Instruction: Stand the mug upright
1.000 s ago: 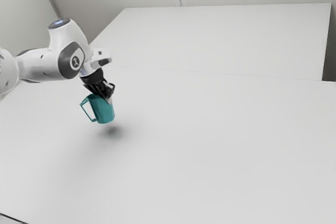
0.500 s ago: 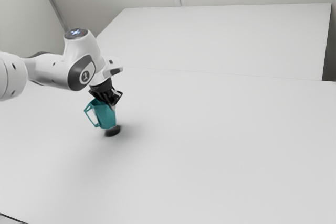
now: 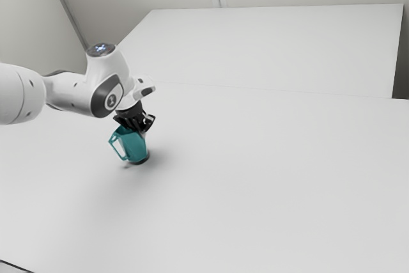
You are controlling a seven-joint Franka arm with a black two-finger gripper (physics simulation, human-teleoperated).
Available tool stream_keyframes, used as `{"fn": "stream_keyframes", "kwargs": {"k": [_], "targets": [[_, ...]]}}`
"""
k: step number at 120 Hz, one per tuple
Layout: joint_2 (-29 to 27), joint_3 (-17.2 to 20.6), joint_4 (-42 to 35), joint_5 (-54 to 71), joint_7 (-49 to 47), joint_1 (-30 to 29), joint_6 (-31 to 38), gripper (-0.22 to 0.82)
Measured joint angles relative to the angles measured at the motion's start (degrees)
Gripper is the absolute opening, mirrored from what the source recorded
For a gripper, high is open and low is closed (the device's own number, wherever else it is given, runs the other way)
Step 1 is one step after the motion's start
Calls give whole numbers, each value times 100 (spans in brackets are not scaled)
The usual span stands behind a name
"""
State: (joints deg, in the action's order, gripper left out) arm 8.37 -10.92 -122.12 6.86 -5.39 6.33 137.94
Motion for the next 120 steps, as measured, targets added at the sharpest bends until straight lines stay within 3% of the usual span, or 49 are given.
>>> {"fn": "stream_keyframes", "kwargs": {"k": [28, 35, 53, 68, 90, 120], "targets": [[109, 0, 10, -5, -162, 3, 78, -17], [111, 1, 10, -17, -180, 2, 86, -9], [107, 2, 19, -37, -200, 1, 98, 23], [97, 2, 49, -42, -213, 1, 101, 38], [65, 2, 70, -44, -226, 1, 103, 50], [-331, 2, 64, -48, -239, 1, 54, 56]]}}
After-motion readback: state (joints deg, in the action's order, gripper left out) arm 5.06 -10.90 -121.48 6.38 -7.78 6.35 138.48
